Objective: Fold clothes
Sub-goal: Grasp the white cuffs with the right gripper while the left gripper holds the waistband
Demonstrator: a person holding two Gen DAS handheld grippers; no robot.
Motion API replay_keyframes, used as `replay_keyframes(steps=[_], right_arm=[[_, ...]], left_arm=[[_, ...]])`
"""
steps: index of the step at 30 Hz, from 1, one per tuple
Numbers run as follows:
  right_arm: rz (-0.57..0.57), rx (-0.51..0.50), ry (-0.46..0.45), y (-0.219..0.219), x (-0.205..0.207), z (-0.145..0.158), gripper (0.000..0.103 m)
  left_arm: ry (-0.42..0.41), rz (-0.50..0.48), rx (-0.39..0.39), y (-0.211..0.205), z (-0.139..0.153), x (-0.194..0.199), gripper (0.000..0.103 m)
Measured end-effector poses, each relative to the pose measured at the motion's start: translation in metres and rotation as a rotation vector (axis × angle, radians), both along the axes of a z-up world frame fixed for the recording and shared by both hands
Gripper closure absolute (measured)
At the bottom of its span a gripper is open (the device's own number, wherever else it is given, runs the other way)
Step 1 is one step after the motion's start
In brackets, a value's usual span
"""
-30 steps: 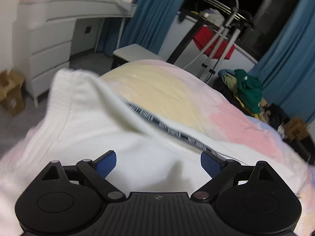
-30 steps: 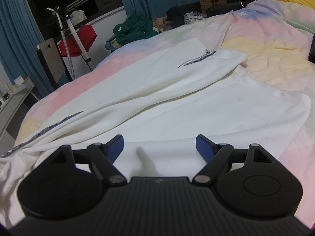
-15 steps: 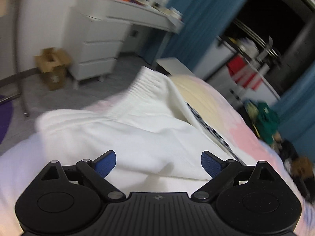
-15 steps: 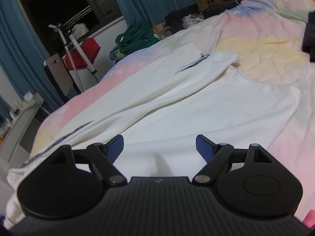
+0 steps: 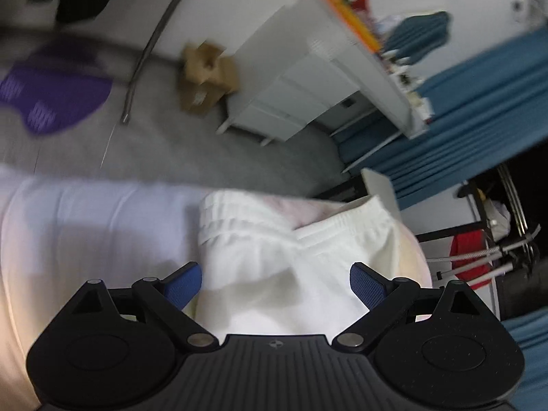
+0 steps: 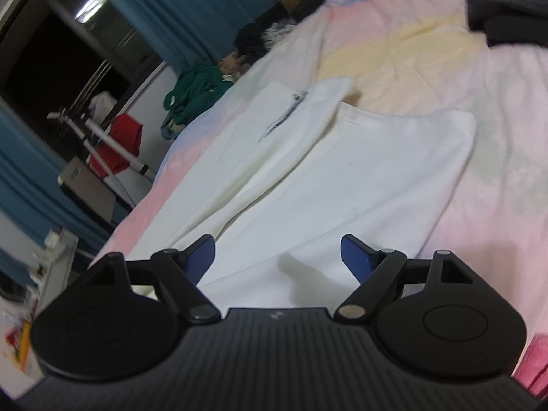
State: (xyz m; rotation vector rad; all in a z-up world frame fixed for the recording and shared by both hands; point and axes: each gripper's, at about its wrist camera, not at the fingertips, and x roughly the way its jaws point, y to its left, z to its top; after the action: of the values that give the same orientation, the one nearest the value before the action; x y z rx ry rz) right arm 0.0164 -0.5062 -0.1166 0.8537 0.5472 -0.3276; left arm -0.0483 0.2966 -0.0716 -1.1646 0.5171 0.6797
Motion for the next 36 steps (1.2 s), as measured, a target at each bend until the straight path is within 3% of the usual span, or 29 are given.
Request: replay_keyframes(steps=[4, 7, 11, 15, 21, 24, 28, 32, 36], right_arm=[[-0.033, 0.039, 0.017, -0.005, 0.003, -0.006, 0.021], [-0.051, 0.055, 0.034, -0.006, 0.006, -0.011, 0.021], [-0.048, 0.069, 0.049, -0.004, 0.01, -0.014, 0.021], [-0.04, 0.063, 0.048, -0.004, 0.011, -0.013, 0.021], [-0.033, 0.075, 0.061, -0.006, 0.012, -0.016, 0.021], [-0.037, 0.076, 0.065, -0.006, 0.012, -0.016, 0.021], [-0.041, 0.045, 0.065, -0.004, 0.012, -0.013, 0.021], [-0.039, 0.041, 0.068, -0.003, 0.012, -0.014, 0.021], [-0.04, 0.041, 0.078, -0.003, 0.012, -0.016, 0.021]], left_arm=[[0.033, -0.042, -0.092, 0.008, -0.021, 0.006, 0.009], [-0.013, -0.093, -0.15, 0.009, -0.032, 0.011, 0.009], [-0.091, -0.123, -0.153, 0.006, -0.034, 0.01, 0.007], [-0.223, -0.139, -0.141, 0.001, -0.025, 0.002, 0.007], [-0.293, -0.175, -0.147, -0.008, -0.024, 0.009, 0.007], [-0.196, -0.155, -0.166, -0.006, -0.031, 0.014, 0.007], [-0.09, -0.073, -0.247, 0.001, -0.046, 0.012, 0.007], [-0.003, -0.125, -0.333, 0.0, -0.062, 0.025, 0.007], [0.021, -0.195, -0.313, -0.005, -0.063, 0.038, 0.003]])
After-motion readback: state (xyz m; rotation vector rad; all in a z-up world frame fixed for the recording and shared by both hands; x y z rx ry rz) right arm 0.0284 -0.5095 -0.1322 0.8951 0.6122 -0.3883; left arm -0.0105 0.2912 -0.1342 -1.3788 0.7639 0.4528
